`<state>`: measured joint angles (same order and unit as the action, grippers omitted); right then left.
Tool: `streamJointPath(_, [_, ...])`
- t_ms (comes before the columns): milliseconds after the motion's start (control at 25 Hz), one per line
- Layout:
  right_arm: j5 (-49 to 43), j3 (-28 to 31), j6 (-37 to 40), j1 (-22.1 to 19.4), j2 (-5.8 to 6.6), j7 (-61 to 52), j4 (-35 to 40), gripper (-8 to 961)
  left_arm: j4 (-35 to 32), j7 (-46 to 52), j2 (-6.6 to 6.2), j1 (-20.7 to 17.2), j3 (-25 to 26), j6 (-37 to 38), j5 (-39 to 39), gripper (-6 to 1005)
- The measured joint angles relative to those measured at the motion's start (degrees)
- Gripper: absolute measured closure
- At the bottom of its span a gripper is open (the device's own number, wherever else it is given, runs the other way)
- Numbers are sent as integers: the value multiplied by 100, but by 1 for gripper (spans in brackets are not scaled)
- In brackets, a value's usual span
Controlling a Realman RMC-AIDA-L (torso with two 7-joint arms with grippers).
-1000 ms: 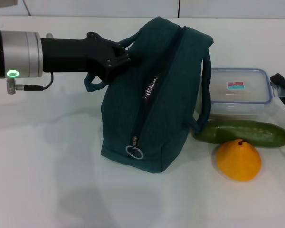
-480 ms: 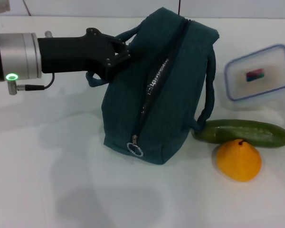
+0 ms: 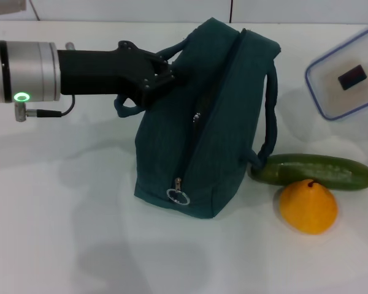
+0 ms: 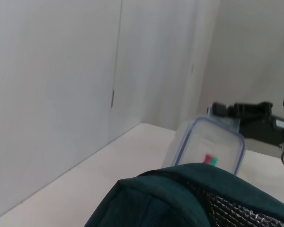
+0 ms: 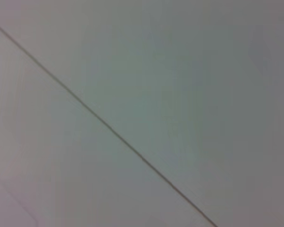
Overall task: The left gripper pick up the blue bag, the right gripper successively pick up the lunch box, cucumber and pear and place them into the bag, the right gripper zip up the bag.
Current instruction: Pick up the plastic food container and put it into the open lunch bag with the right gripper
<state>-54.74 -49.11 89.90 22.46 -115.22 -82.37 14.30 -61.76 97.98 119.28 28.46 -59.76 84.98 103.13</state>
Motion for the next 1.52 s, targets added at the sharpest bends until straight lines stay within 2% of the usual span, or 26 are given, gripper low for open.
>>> streamJointPath(240, [129, 6, 458, 96, 1, -346, 467, 857, -84, 250, 7, 96, -133, 2, 211, 954])
streamJointPath(520, [192, -75, 674, 601, 2, -1312, 1148, 859, -91, 355, 9, 160, -258, 2, 274, 954])
streamJointPath(840, [179, -518, 225, 1507, 0, -1581, 1282, 860, -91, 395, 20, 262, -407, -24, 276, 954])
streamJointPath(1000, [166, -807, -84, 1795, 15, -1581, 1314, 861, -91, 427, 28, 309, -469, -38, 271, 954])
streamJointPath(1200, [108, -1271, -164, 1705, -2, -1424, 1305, 849, -75, 428, 29, 331, -473, -188, 235, 954])
streamJointPath(1520, [-264, -1413, 4, 1168, -14, -1163, 1325, 817, 30, 600, 24, 382, -476, -800, 233, 954])
